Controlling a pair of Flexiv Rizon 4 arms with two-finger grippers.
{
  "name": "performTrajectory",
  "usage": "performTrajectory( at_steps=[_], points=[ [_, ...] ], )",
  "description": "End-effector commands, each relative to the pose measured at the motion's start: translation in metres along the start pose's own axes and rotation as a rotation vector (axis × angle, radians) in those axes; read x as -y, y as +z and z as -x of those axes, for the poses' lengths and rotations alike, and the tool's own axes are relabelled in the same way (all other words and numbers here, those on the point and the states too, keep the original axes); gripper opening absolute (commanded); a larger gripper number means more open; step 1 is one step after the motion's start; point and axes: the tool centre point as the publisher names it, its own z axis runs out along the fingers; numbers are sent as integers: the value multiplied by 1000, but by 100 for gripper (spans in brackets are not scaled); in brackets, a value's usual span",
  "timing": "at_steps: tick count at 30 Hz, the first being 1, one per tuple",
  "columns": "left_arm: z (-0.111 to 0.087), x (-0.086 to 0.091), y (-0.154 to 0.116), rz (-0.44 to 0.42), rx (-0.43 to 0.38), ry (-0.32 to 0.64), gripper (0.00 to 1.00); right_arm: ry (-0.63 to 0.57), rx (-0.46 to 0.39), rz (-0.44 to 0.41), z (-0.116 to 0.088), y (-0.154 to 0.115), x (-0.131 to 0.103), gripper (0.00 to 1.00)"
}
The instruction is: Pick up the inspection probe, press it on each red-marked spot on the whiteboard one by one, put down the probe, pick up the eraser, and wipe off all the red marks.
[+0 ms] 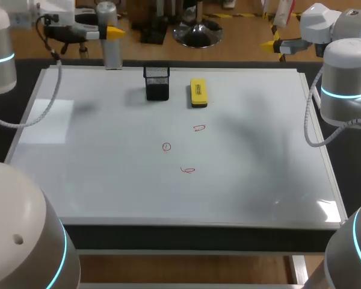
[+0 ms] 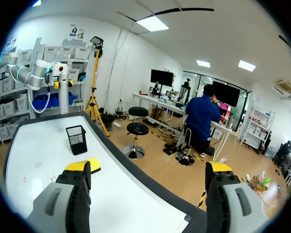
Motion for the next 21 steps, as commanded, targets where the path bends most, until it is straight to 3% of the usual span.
performTrajectory(
  at_steps=[1,8,21],
  points=[
    [-13,-9,-22,-10,22,11,0,0,-1,-1,1,0,0,100],
    [-19,-31,-48,-18,65,-10,0,0,-1,-1,1,0,0,100],
    [-23,-50,-75,10,94,-2,0,0,-1,-1,1,0,0,100]
  ],
)
